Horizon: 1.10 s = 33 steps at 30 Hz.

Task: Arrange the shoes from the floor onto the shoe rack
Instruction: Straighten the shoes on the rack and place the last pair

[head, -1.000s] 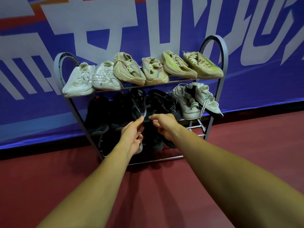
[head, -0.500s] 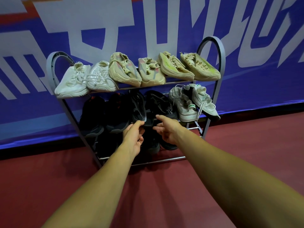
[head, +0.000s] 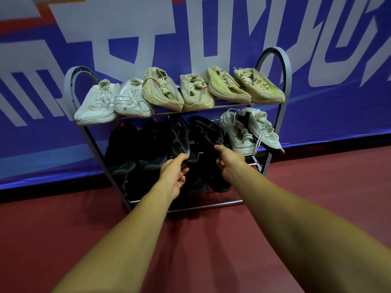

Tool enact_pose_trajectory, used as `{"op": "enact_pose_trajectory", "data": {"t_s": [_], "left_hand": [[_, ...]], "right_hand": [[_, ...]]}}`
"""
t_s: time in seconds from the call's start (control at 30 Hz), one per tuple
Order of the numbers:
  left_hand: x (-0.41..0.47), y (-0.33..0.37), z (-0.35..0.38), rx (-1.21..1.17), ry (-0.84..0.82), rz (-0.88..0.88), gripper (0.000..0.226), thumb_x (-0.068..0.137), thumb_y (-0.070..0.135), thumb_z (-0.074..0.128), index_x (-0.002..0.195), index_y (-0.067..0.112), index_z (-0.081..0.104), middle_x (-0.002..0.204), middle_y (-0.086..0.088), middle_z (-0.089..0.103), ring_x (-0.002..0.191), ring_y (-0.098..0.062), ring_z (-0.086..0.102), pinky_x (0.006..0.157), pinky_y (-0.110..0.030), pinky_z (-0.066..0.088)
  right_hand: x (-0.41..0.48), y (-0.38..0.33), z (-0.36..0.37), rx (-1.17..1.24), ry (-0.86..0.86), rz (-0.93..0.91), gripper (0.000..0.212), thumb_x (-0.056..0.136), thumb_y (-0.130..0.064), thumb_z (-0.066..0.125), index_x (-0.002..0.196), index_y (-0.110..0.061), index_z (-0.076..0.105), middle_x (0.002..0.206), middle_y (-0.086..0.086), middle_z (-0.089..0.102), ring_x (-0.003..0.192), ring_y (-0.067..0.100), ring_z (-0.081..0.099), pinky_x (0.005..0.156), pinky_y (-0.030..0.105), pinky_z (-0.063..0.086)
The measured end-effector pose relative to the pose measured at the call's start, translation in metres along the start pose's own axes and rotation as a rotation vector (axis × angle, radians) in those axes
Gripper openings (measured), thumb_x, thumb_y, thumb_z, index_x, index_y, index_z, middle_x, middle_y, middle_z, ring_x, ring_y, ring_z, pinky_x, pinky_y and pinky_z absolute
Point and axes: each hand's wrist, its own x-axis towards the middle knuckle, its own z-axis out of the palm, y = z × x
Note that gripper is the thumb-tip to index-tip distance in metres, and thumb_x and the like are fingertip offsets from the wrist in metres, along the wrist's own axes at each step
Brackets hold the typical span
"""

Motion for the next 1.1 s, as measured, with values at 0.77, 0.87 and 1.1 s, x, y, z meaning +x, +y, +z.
{"op": "enact_pose_trajectory", "data": {"t_s": [0.77, 0.87, 1.1], "left_hand": [[-0.048, 0.032, -0.016, -0.037, -0.066, 0.019, 0.057, 0.086, 0.066, 0.057, 0.116, 0.017, 0.062, 0.104, 0.001, 0.071, 0.076, -0.01, 0.061, 0.055, -0.022, 0.034], [-0.047, 0.042, -0.027, -0.107, -0.028, 0.042, 0.061, 0.086, 0.068, 0.057, 0.124, 0.02, 0.055, 0.109, -0.003, 0.07, 0.081, -0.012, 0.062, 0.057, -0.022, 0.034], [-0.039, 0.041, -0.044, -0.092, -0.048, -0.066, 0.062, 0.089, 0.071, 0.047, 0.114, 0.017, 0.065, 0.098, -0.001, 0.068, 0.065, -0.011, 0.056, 0.048, -0.019, 0.026]], "right_hand": [[-0.043, -0.007, -0.042, -0.105, -0.299, -0.052, 0.014, 0.073, -0.035, 0.058, 0.076, -0.024, 0.048, 0.053, -0.01, 0.045, 0.035, 0.005, 0.03, 0.042, 0.018, 0.018], [-0.043, -0.007, -0.054, -0.16, -0.299, -0.058, 0.017, 0.072, -0.036, 0.057, 0.071, -0.023, 0.046, 0.053, -0.008, 0.041, 0.039, 0.007, 0.029, 0.044, 0.018, 0.016], [-0.047, -0.026, -0.066, -0.235, -0.383, -0.087, 0.02, 0.078, -0.038, 0.057, 0.073, -0.021, 0.049, 0.057, -0.004, 0.04, 0.044, 0.009, 0.033, 0.051, 0.025, 0.018]]}}
